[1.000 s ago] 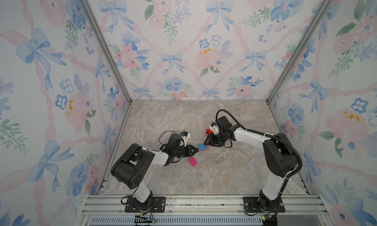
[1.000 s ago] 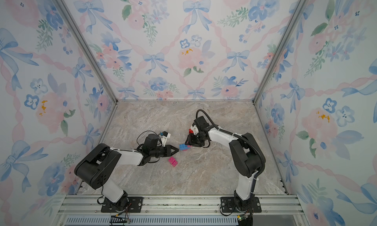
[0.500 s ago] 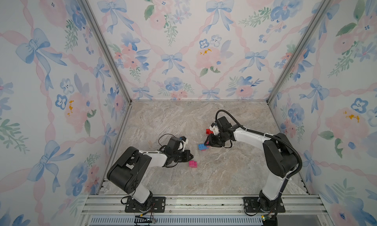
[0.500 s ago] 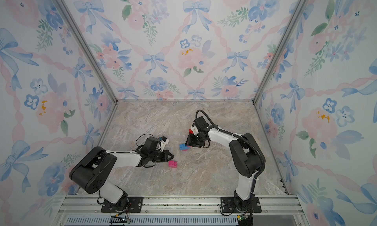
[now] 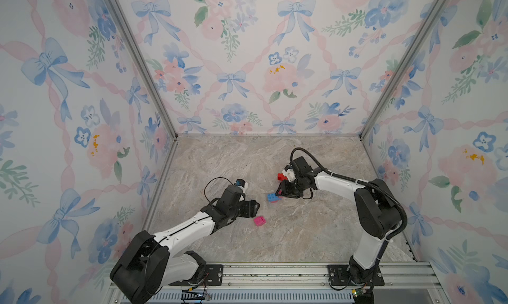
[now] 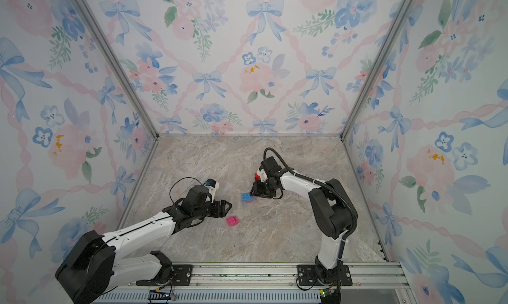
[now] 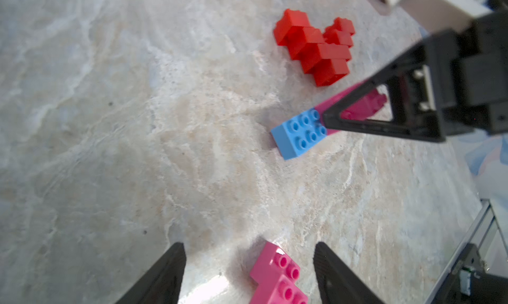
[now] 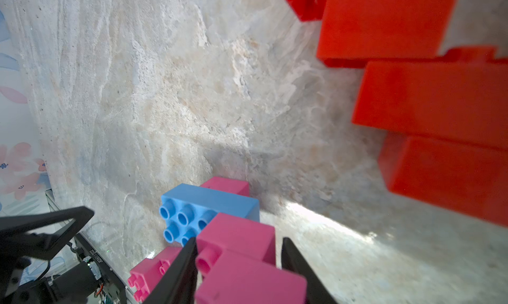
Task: Assemble the letter v with lego
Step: Adjust the lego brick at the center of the board.
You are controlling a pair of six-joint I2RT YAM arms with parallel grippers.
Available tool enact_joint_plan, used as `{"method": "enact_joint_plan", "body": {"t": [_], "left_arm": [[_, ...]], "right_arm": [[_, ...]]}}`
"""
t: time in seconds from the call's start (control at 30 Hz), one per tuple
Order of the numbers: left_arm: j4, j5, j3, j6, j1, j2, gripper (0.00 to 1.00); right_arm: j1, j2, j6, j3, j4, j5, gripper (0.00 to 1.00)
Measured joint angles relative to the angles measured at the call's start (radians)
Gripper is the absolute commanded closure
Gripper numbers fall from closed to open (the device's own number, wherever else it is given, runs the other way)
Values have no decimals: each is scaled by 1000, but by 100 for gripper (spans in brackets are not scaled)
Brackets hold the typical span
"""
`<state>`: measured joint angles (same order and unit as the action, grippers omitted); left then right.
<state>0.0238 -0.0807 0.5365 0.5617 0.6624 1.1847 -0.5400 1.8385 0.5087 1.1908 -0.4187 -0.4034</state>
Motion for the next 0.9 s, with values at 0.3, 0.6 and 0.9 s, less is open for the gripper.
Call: {"method": "enact_joint_plan", "body": {"t": [0.3, 0.6, 0.9], "left_arm": [[74, 161, 6, -42, 162, -32, 4], [100, 175, 16, -93, 231, 111, 30], [105, 164, 48, -110, 231, 150, 46]], "right_arm": [[-20, 0, 0, 0, -2, 11, 50], [-23, 0, 0, 2, -19, 15, 49], [-23, 0, 0, 2, -35, 16, 49]]}}
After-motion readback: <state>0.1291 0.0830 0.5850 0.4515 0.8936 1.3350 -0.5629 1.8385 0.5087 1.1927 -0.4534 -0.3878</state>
